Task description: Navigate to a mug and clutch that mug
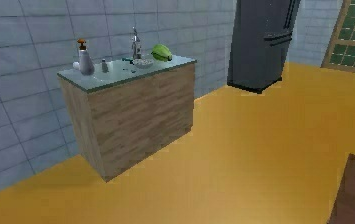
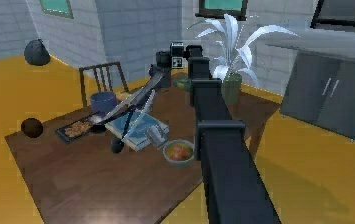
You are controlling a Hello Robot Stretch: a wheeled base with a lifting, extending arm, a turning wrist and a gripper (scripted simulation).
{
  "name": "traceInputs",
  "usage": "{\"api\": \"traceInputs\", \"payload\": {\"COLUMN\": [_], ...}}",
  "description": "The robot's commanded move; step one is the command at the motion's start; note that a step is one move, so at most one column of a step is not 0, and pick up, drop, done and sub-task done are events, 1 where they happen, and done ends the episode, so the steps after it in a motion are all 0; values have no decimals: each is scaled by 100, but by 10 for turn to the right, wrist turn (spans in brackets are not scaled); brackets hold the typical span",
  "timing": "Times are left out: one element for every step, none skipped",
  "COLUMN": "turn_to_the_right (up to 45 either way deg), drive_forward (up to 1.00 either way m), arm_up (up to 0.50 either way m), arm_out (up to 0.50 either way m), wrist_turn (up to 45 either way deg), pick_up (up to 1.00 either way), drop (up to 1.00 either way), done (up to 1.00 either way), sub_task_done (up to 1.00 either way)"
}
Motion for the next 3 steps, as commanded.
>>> {"api": "traceInputs", "payload": {"turn_to_the_right": [0,0,0], "drive_forward": [0,0,0], "arm_up": [0,0,0], "arm_out": [0,0,0], "wrist_turn": [450,450,300], "pick_up": [0,0,0], "drop": [0,0,0], "done": [0,0,0], "sub_task_done": [0,0,0]}}
